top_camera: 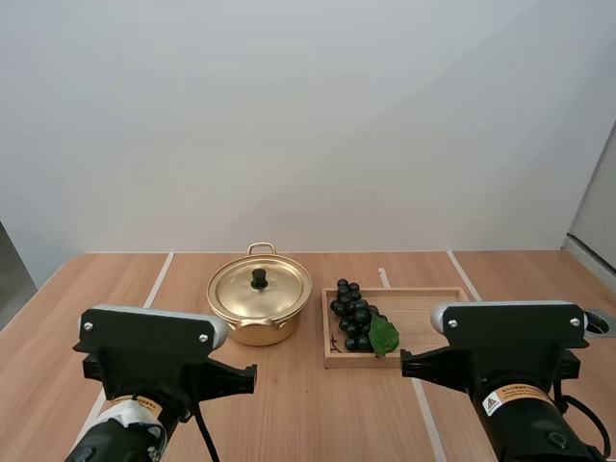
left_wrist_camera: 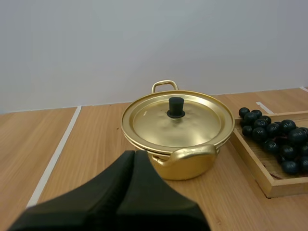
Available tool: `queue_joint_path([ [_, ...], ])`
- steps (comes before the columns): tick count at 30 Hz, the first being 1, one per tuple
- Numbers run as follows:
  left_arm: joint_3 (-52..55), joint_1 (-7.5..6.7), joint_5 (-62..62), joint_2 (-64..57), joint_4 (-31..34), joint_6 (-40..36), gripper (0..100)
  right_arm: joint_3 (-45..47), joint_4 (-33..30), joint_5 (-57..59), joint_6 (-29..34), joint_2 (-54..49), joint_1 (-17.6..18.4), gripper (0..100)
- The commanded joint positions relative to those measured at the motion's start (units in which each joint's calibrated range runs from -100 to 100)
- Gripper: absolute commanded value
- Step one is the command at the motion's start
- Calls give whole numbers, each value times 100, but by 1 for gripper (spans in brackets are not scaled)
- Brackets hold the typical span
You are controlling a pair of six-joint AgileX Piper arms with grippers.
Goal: Open the pot, put the pineapple inside, and close it
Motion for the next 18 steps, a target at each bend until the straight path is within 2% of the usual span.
queue_joint_path([
  [1, 10, -45, -116, -27, 633, -581, 0, 17, 163, 442, -53, -34, -31, 0],
  [6, 10, -45, -98, -27, 1065, -613, 0, 17, 152, 657, -676, -34, -31, 0],
  [18, 10, 180, -167, -27, 1065, -634, 0, 17, 152, 912, -717, -34, 81, 0],
])
